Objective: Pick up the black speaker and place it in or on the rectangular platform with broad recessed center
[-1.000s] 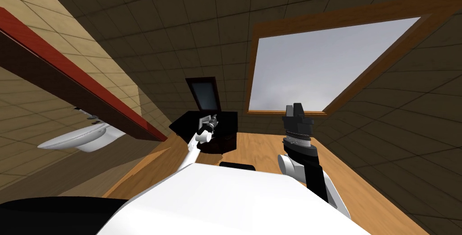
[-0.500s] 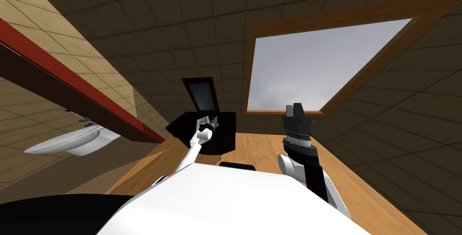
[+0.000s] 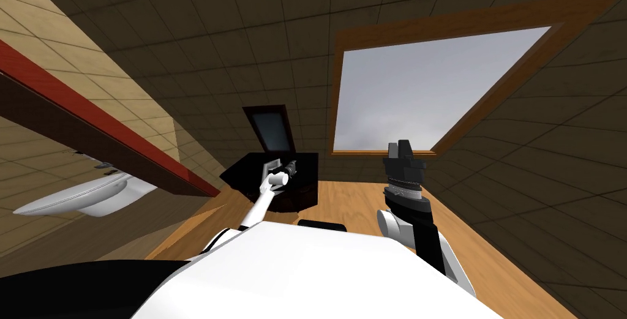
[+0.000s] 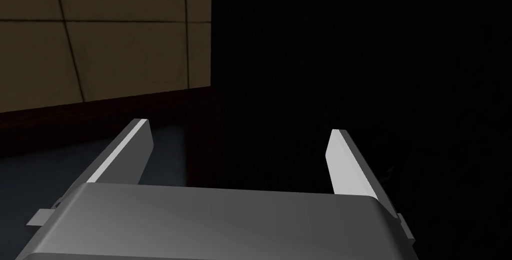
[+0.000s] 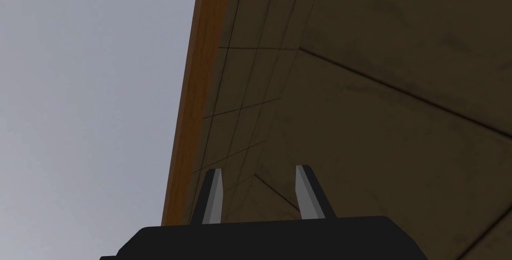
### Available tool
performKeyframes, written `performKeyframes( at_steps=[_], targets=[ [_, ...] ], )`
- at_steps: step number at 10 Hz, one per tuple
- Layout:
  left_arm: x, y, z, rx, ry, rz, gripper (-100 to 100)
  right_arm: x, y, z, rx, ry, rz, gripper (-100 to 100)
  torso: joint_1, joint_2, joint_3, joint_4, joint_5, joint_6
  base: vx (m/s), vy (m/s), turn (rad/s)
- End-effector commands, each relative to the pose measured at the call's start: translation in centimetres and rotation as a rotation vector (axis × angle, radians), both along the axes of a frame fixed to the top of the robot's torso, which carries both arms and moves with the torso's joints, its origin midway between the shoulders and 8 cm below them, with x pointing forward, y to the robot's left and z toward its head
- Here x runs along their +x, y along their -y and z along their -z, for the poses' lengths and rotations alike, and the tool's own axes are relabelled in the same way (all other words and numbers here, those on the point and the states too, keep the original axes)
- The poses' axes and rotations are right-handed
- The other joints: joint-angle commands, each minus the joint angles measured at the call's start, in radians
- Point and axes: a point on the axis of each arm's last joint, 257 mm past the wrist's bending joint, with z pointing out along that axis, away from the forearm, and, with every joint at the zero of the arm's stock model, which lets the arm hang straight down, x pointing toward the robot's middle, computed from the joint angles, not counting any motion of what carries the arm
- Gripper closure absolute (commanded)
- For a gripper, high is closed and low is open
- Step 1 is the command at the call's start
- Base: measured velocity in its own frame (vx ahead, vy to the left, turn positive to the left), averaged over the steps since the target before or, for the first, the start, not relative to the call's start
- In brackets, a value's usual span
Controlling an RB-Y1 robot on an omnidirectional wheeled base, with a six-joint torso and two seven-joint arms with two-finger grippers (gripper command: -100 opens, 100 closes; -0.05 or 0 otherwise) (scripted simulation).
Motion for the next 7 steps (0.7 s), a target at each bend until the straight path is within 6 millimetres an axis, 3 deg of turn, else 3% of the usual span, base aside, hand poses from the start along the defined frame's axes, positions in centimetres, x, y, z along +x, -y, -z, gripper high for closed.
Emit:
performKeyframes(
  at_steps=[1, 4, 5, 6, 7],
  targets=[
    [0.0, -0.5, 1.3, 0.011, -0.063, 0.008, -100, 0.0, 0.0, 0.0, 0.0, 0.0, 0.0, 0, 0.0, 0.0, 0.0, 0.0, 0.0, 0.0, 0.053, -0.046, -0.039],
    [-1.1, -1.1, 3.9, 0.021, -0.18, 0.015, -100, 0.0, 0.0, 0.0, 0.0, 0.0, 0.0, 0, -0.001, -0.001, 0.0, 0.0, 0.0, 0.0, 0.038, -0.045, -0.023],
    [-0.7, -1.4, 3.9, 0.031, -0.206, 0.024, -100, 0.0, 0.0, 0.0, 0.0, 0.0, 0.0, 0, 0.0, 0.0, 0.0, 0.0, 0.0, 0.0, 0.042, -0.037, -0.029],
    [-1.6, -1.7, 5.3, 0.031, -0.255, 0.02, -100, 0.0, 0.0, 0.0, 0.0, 0.0, 0.0, 0, 0.0, -0.001, 0.0, 0.0, 0.0, 0.0, 0.04, -0.035, -0.022],
    [-1.2, -2.0, 5.0, 0.04, -0.277, 0.03, -100, 0.0, 0.0, 0.0, 0.0, 0.0, 0.0, 0, 0.0, 0.0, 0.0, 0.0, 0.0, 0.0, 0.05, -0.049, -0.03]
  ],
)
